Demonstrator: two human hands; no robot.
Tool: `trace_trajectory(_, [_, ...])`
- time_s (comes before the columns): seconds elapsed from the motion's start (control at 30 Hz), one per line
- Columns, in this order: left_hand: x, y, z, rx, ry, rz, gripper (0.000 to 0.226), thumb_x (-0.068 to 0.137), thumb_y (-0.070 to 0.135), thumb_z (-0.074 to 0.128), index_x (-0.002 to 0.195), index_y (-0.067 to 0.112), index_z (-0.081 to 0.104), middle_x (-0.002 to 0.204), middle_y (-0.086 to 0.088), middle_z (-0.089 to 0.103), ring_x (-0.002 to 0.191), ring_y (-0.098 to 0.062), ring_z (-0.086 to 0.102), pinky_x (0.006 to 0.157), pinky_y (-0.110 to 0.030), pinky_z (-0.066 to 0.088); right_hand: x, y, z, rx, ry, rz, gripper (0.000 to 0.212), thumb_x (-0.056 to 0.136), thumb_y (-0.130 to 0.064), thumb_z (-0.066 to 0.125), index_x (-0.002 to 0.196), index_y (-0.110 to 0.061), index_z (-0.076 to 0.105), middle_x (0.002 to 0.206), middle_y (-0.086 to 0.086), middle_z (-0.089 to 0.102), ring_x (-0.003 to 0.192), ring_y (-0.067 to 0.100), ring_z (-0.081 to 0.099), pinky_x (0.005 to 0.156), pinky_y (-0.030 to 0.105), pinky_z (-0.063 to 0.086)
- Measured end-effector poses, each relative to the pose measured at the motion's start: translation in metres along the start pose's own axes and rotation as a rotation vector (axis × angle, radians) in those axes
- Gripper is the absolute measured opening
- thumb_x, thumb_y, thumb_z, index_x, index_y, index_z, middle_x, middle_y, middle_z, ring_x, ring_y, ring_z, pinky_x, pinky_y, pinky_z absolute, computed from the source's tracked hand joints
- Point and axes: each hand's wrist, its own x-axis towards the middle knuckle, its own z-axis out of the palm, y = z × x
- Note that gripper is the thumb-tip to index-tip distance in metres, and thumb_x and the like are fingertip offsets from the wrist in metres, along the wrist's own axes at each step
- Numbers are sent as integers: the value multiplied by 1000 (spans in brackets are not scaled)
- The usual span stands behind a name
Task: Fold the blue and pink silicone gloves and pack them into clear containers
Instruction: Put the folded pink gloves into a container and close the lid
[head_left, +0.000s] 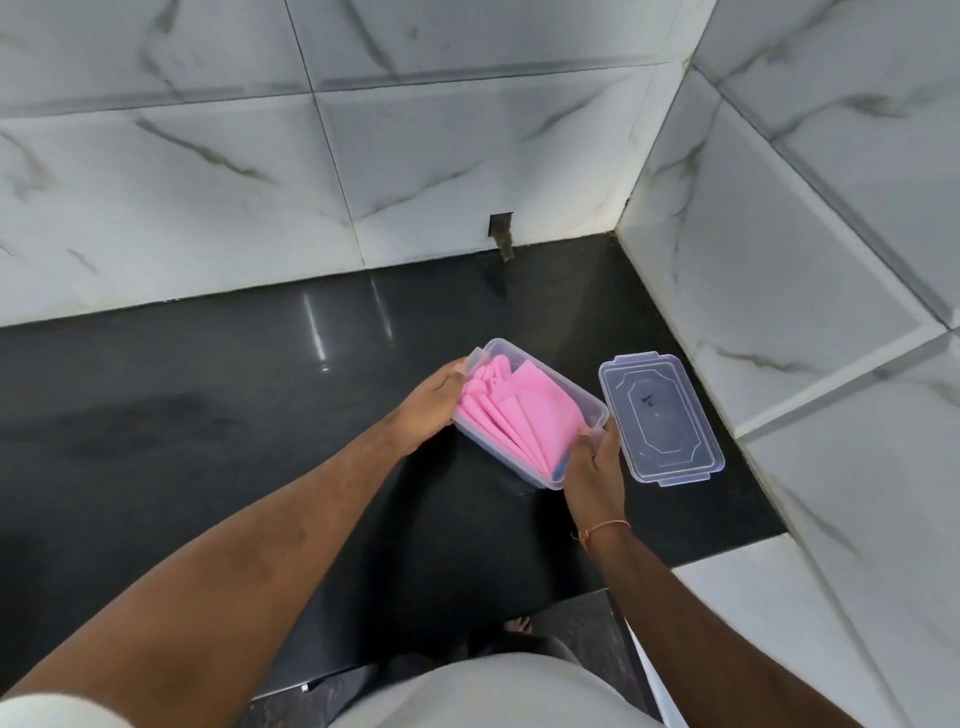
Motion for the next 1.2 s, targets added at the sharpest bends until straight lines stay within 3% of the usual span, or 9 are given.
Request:
trace_trajectory(0.07, [-7, -7, 2, -44, 45, 6, 51, 118, 52, 29, 155, 28, 56, 142, 0, 71, 133, -19, 67, 121, -51, 51, -1, 1, 4, 0, -26, 21, 51, 114, -46, 34, 163, -34, 25, 144, -8, 51, 125, 16, 59, 90, 23, 53])
trace_trajectory(0.23, [-38, -29, -8, -170, 137, 7, 42, 118, 51, 34, 131, 34, 70, 119, 10, 80, 112, -6, 76, 106, -35, 61, 7, -2, 14, -75, -101, 4, 56, 113, -55, 25, 165, -34, 26, 158, -2, 49, 135, 20, 57, 113, 45, 50])
trace_trajectory(0.33, [-69, -48, -18, -251, 176, 0, 42, 116, 56, 39, 131, 37, 73, 122, 11, 82, 114, -3, 77, 93, -22, 63, 10, -7, 27, -76, -160, -9, 56, 112, -57, 26, 164, -36, 30, 159, -4, 50, 141, 22, 54, 119, 53, 45])
trace_trajectory(0.6, [-134, -98, -43, -412, 434, 9, 40, 119, 42, 40, 132, 28, 75, 126, 1, 82, 117, -15, 79, 97, -33, 64, -5, -22, 89, -88, -395, -74, 54, 112, -59, 27, 163, -42, 33, 160, -11, 49, 144, 15, 49, 123, 49, 40])
trace_trajectory(0.77, [-159, -122, -59, -444, 483, -12, 41, 120, 42, 37, 133, 28, 73, 126, 2, 82, 117, -13, 78, 87, -22, 65, -18, -29, 116, -114, -459, -120, 52, 113, -54, 28, 163, -39, 35, 158, -10, 51, 143, 15, 50, 123, 48, 41])
trace_trajectory(0.87, [-166, -128, -64, -444, 479, -38, 40, 120, 41, 36, 134, 32, 73, 127, 5, 81, 120, -11, 77, 90, -25, 66, -22, -29, 121, -109, -462, -133, 51, 114, -52, 28, 162, -36, 38, 157, -9, 53, 143, 15, 51, 123, 49, 41])
trace_trajectory(1.0, [-165, -133, -69, -366, 485, -52, 36, 119, 41, 41, 130, 32, 74, 122, 8, 82, 115, -10, 78, 92, -30, 66, -23, -29, 120, -153, -452, -171, 53, 114, -52, 28, 163, -36, 36, 159, -9, 51, 144, 16, 50, 123, 47, 41])
trace_trajectory(1.1, [-162, -132, -74, -60, 731, -48, 22, 113, 44, 54, 118, 34, 73, 106, 24, 79, 99, 6, 75, 87, -27, 63, -21, -28, 117, -240, -449, -232, 62, 111, -60, 27, 167, -33, 28, 166, -9, 43, 150, 16, 44, 124, 41, 37])
trace_trajectory(1.2, [-157, -123, -84, 247, 874, 55, 31, 109, 47, 57, 132, 29, 67, 131, 18, 72, 121, 0, 67, 104, -34, 58, -19, -25, 111, -372, -399, -323, 69, 109, -65, 27, 168, -30, 22, 172, -10, 32, 156, 12, 34, 127, 40, 32])
